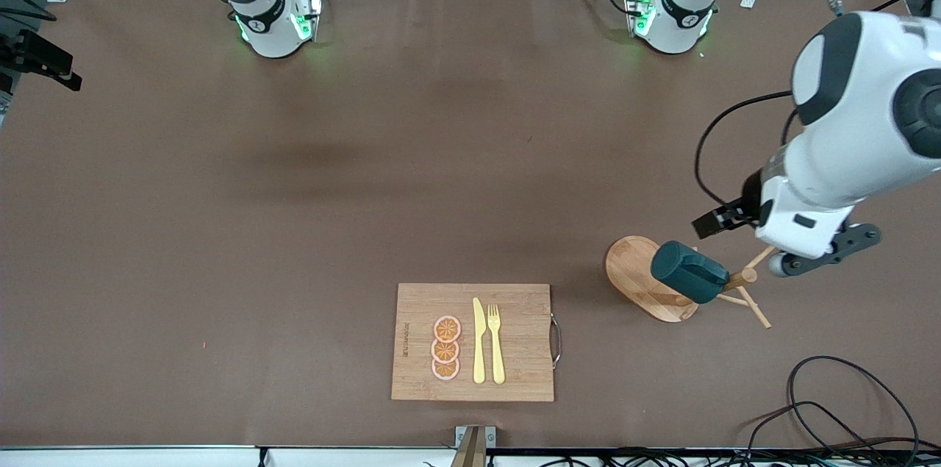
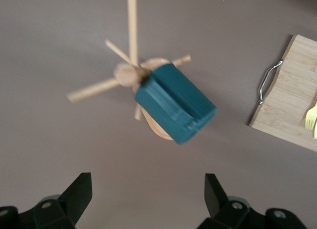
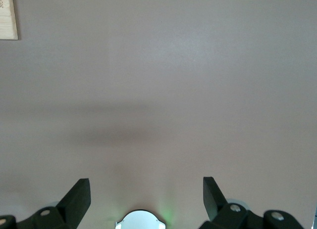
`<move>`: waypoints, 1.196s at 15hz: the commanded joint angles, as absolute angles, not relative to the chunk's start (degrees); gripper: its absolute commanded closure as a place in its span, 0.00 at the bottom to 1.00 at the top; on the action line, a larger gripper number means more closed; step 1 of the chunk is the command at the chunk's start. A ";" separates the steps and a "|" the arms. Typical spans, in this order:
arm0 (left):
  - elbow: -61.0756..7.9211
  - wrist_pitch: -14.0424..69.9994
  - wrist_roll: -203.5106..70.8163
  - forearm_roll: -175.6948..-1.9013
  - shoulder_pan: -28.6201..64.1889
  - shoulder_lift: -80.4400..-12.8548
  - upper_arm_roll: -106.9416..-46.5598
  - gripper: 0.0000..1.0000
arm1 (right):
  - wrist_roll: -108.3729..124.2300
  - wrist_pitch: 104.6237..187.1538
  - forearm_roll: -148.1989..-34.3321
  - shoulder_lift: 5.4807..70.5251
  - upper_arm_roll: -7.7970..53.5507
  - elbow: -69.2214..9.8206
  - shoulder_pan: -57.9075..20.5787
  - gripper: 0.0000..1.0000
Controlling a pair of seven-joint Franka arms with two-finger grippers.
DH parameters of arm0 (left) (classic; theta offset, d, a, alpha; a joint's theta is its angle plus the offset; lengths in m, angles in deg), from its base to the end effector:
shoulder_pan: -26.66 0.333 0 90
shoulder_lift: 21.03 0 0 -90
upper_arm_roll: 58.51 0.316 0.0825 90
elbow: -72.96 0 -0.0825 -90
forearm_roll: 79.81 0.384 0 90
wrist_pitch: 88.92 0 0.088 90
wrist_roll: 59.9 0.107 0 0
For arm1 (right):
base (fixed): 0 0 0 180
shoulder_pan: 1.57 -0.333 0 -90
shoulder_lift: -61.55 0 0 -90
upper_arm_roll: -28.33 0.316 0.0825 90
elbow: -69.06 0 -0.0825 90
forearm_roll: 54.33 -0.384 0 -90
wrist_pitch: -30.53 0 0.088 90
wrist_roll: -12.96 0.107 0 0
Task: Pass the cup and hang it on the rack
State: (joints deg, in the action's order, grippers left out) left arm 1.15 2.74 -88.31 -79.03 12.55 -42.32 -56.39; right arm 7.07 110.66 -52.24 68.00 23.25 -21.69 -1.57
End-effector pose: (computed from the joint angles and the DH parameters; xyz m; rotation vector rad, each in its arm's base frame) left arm 0.6496 -0.1412 0.5501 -3.0763 -0.4393 0.0217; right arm 0.4979 -0.0517 0.6632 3.1202 0.0158 -0.1177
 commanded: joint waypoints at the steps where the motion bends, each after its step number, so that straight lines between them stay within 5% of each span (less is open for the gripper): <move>1: -0.25 2.66 -80.31 -77.00 13.56 -36.51 -55.97 0.00 | 6.54 110.51 -51.17 69.11 23.40 -22.44 -1.65 0.00; 12: -11.39 -3.76 -57.87 -80.77 27.00 -20.25 -56.58 0.00 | 6.54 110.78 -51.52 69.20 23.40 -22.61 -1.65 0.00; 18: -21.24 -1.13 -59.19 -80.77 32.81 -12.25 -63.17 0.00 | 6.54 110.78 -51.70 69.20 23.32 -22.70 -1.57 0.00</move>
